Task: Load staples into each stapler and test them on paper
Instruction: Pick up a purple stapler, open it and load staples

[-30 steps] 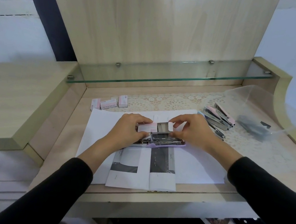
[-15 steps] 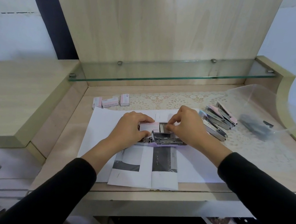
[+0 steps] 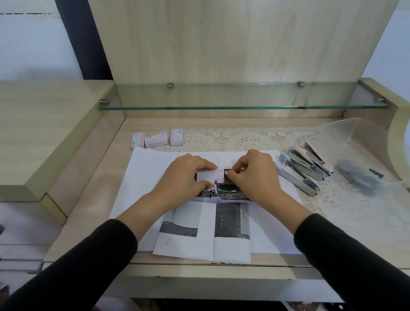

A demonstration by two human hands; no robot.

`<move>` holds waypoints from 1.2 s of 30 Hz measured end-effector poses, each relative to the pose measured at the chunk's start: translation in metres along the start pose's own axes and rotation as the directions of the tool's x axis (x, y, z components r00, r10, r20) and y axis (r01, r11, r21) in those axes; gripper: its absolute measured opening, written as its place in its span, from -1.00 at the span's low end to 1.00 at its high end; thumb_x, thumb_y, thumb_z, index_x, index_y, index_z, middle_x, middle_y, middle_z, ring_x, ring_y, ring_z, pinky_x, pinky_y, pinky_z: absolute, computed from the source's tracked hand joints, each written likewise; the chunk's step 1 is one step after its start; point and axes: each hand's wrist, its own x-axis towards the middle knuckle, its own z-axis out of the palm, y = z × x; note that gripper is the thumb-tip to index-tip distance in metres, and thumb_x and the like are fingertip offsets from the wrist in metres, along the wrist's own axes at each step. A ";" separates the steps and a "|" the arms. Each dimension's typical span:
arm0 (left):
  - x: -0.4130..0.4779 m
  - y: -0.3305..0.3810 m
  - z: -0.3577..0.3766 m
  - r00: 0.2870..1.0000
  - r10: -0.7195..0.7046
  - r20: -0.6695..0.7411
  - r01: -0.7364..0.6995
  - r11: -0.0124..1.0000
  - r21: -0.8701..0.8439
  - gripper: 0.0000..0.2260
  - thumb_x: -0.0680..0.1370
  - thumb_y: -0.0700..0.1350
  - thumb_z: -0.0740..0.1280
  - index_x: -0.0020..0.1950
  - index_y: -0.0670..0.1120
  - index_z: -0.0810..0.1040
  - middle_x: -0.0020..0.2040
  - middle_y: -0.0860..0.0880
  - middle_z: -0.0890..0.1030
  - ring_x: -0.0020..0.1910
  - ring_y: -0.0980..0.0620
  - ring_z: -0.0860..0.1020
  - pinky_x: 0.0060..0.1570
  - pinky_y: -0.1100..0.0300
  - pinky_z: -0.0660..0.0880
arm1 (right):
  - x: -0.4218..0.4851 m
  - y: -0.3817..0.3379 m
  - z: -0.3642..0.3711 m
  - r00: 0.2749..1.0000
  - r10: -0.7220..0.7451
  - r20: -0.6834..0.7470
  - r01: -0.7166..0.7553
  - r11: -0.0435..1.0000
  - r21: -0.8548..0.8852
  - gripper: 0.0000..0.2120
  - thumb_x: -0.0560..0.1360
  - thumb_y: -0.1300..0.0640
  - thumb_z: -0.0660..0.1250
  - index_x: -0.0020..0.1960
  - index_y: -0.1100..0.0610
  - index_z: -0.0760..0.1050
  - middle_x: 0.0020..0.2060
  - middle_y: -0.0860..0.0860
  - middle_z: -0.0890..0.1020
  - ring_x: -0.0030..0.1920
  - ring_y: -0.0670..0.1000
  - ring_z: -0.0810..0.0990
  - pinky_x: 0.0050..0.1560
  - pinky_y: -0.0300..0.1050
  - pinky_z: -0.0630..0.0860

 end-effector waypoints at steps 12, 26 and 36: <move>0.002 -0.001 0.000 0.999 -0.019 0.028 0.019 1.000 -0.002 -0.67 0.42 -0.21 0.42 0.18 -0.11 0.57 0.12 -0.07 0.60 0.07 -0.03 0.48 0.12 0.10 0.42 | 0.001 0.012 0.000 0.995 -0.099 -0.009 0.099 0.994 0.036 -0.89 0.42 0.19 0.34 -0.26 0.19 0.56 -0.26 -0.01 0.45 -0.22 -0.02 0.42 -0.19 -0.18 0.32; 0.005 -0.003 -0.006 0.993 -0.061 0.102 0.063 0.998 -0.009 -0.63 0.46 -0.13 0.40 0.26 -0.10 0.51 0.24 -0.05 0.53 0.15 0.02 0.48 0.10 0.32 0.34 | -0.004 0.018 -0.021 0.997 0.033 0.073 -0.061 0.901 0.429 -0.79 0.51 0.27 0.26 -0.29 0.13 0.37 -0.42 0.01 0.59 -0.61 -0.14 0.49 -0.58 -0.35 0.34; -0.014 0.002 -0.014 0.995 0.006 -0.104 -0.016 0.996 -0.089 -0.83 0.50 -0.15 0.36 0.07 -0.12 0.62 0.08 -0.04 0.61 0.07 0.02 0.51 0.14 0.16 0.40 | -0.013 0.024 -0.036 0.978 0.041 0.207 -0.156 0.798 0.581 -0.95 0.39 0.39 0.37 -0.19 0.29 0.52 -0.44 0.13 0.55 -0.56 -0.13 0.52 -0.48 -0.33 0.48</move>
